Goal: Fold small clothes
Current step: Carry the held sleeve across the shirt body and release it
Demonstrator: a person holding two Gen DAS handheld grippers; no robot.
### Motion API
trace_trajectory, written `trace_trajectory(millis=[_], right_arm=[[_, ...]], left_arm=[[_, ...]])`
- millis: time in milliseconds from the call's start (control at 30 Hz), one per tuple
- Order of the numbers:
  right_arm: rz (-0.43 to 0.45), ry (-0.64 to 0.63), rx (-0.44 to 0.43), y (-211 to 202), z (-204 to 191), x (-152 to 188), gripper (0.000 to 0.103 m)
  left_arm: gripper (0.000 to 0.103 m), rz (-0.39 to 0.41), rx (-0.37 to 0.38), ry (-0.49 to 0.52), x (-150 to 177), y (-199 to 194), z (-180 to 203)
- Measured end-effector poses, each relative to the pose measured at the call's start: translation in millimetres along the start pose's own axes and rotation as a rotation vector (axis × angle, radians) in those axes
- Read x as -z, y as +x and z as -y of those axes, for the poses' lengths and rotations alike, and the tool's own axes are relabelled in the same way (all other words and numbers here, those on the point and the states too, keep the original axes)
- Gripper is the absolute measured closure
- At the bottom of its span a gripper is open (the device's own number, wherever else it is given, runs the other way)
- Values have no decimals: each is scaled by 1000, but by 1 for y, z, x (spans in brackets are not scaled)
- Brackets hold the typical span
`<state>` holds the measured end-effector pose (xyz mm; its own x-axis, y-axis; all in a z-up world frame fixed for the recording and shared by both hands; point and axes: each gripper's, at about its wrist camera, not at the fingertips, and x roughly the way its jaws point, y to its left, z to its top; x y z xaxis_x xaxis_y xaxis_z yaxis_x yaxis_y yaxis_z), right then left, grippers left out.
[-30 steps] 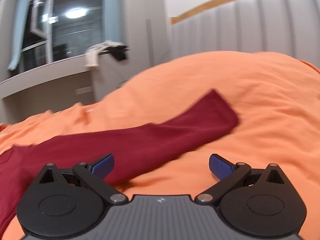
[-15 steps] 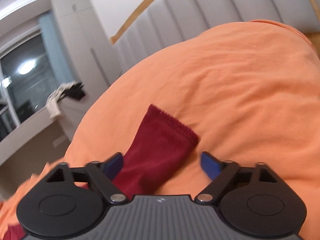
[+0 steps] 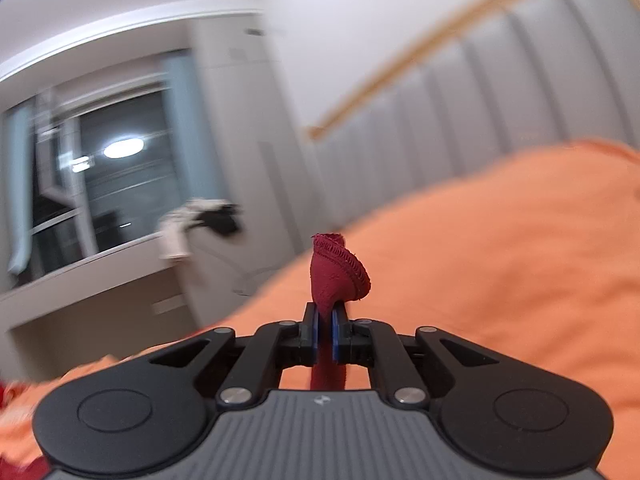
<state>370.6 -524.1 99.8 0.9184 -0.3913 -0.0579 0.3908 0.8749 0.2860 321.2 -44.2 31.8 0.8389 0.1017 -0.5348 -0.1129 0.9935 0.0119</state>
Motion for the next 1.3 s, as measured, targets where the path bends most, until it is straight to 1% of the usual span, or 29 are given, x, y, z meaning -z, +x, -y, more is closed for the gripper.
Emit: trace_trajectory(millis=[67,200,333,367,400,467,600,733,800,1000,1067,1100,1133,1167,1200,1233,1267,1300], right_arm=[[9,-56,-84,-3,-38,-8,96],[8,-133,-247,-7,-103,-20,96],[-20,-218,-409,-20,-164,-14,96],[-45,-233,-452,-23,-181,-8,96],[-66,-241,-484,-30,-187,-5,96],[-114,-268,-563,-37,-213,10,96],[-190,-384,-679,-61,-253,44,96],[-277,-526,-772,-88,-281,83,97],[-311,-605,-814,-101,-287,99,97],[-348,-887,-913,-146,-297,136,96],[-355,-973,-959,-164,-288,147,92],[-357,-1005,-981,-170,-283,153,88],[-354,-1034,-997,-175,-279,155,80],[-344,-1056,-1011,-180,-272,155,75],[-328,-1066,-1017,-184,-265,154,66],[-314,-1066,-1016,-186,-256,150,56],[-309,-1057,-1016,-186,-249,147,50],[-305,-1041,-1005,-185,-239,142,40]], left_arm=[[1,19,-31,-22,-7,-2,-10],[1,39,-68,-83,-20,-5,-32],[1,66,-92,-160,-30,-9,-54],[1,73,-101,-175,-32,-9,-59],[1,78,-115,-189,-34,-9,-64],[1,82,-134,-214,-37,-9,-73],[1,86,-144,-279,-42,-11,-91],[1,99,-154,-322,-45,-15,-103],[1,100,-160,-340,-45,-17,-108],[1,84,-161,-372,-46,-14,-115],[1,70,-143,-373,-45,-12,-116],[1,62,-131,-371,-45,-10,-115],[1,53,-115,-368,-44,-8,-115],[1,45,-98,-366,-44,-7,-114],[1,39,-83,-362,-42,-5,-113],[1,31,-65,-356,-41,-3,-111],[1,23,-50,-349,-40,-1,-109],[1,14,-33,-338,-39,1,-106]])
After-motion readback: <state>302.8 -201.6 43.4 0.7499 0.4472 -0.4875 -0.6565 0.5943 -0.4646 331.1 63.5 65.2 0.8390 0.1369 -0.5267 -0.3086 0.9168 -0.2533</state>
